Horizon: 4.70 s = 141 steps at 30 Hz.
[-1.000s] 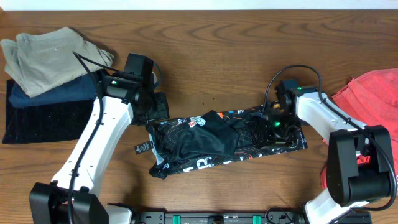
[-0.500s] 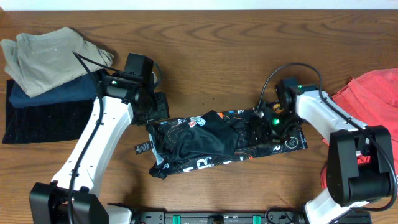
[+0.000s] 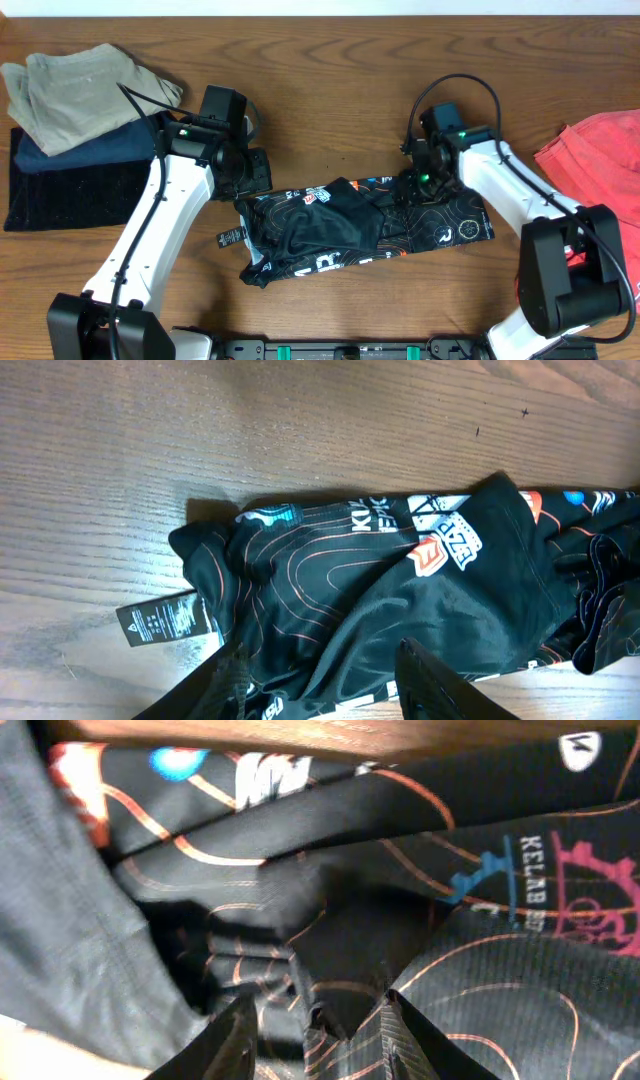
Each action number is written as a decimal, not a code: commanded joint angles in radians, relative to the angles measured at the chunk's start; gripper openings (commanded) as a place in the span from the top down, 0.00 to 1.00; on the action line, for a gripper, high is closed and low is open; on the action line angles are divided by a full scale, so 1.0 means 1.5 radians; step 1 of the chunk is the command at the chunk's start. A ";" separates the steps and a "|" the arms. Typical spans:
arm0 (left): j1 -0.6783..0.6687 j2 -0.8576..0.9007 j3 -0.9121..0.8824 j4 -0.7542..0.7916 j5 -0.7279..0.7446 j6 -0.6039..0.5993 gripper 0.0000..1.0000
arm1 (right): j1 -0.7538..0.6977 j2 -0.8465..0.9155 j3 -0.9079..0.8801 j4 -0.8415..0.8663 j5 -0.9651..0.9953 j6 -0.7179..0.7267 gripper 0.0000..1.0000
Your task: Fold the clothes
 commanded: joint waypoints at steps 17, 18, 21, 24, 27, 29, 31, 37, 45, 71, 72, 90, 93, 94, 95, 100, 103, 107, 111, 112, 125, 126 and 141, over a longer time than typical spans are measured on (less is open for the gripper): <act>0.003 -0.002 -0.005 -0.002 -0.008 -0.004 0.50 | 0.015 -0.008 -0.022 0.145 0.033 0.110 0.99; 0.003 -0.002 -0.005 -0.002 -0.008 -0.004 0.51 | 0.015 -0.008 -0.022 0.150 0.025 0.109 0.99; 0.003 -0.002 -0.005 -0.002 -0.008 -0.004 0.50 | 0.015 -0.008 -0.022 0.165 -0.047 0.074 0.99; 0.003 -0.002 -0.005 -0.007 -0.008 -0.004 0.44 | 0.015 -0.008 -0.022 0.140 -0.126 0.051 0.71; 0.003 -0.002 -0.005 -0.014 -0.008 -0.003 0.40 | 0.015 -0.008 -0.022 0.100 -0.130 0.047 0.64; 0.003 -0.002 -0.005 -0.020 -0.008 -0.003 0.37 | 0.014 -0.008 -0.022 0.075 -0.128 0.028 0.62; 0.003 -0.002 -0.007 -0.026 -0.008 -0.004 0.35 | 0.011 -0.010 -0.020 0.055 -0.117 0.024 0.60; 0.003 -0.002 -0.043 -0.034 -0.008 -0.003 0.26 | -0.004 -0.040 0.002 -0.011 -0.057 0.024 0.59; 0.003 -0.001 -0.174 0.054 -0.008 -0.004 0.21 | -0.039 -0.139 0.004 -0.071 0.000 0.024 0.53; 0.003 0.026 -0.371 0.265 0.122 -0.055 0.94 | -0.053 -0.150 0.004 -0.104 0.020 0.024 0.53; 0.004 0.026 -0.368 0.265 0.121 -0.051 0.94 | -0.053 -0.150 0.004 -0.106 0.024 0.024 0.53; 0.242 0.024 -0.052 -0.035 -0.066 -0.037 0.94 | -0.179 -0.150 0.004 -0.149 0.089 0.002 0.53; 0.235 0.024 -0.016 -0.076 -0.027 -0.036 0.94 | -0.183 -0.150 0.004 -0.153 0.089 0.001 0.53; 0.226 0.024 -0.010 -0.084 -0.005 -0.036 0.94 | -0.183 -0.150 0.004 -0.154 0.089 0.001 0.53; 0.215 0.024 -0.007 -0.089 0.019 -0.036 0.94 | -0.183 -0.150 0.004 -0.154 0.089 0.001 0.53; 0.106 0.024 -0.006 -0.080 0.107 -0.053 0.94 | -0.183 -0.150 0.004 -0.156 0.088 0.001 0.53; 0.024 0.025 -0.006 -0.054 0.131 -0.078 0.94 | -0.183 -0.150 0.004 -0.157 0.088 0.001 0.53; -0.090 0.026 -0.006 -0.006 0.135 -0.123 0.94 | -0.183 -0.150 0.004 -0.159 0.088 0.001 0.53; -0.192 0.042 -0.007 0.038 0.131 -0.136 0.94 | -0.183 -0.150 0.004 -0.161 0.088 0.001 0.53; -0.214 0.050 -0.007 0.051 0.132 -0.140 0.94 | -0.183 -0.150 0.004 -0.161 0.088 0.001 0.53; -0.303 0.120 -0.007 0.212 0.154 -0.159 0.94 | -0.182 -0.150 0.004 -0.164 0.086 0.001 0.53; -0.303 0.120 -0.007 0.214 0.154 -0.159 0.94 | -0.182 -0.150 0.004 -0.164 0.086 0.001 0.53; -0.351 0.134 -0.007 0.358 0.279 -0.031 0.53 | -0.181 -0.150 0.004 -0.157 0.063 0.002 0.52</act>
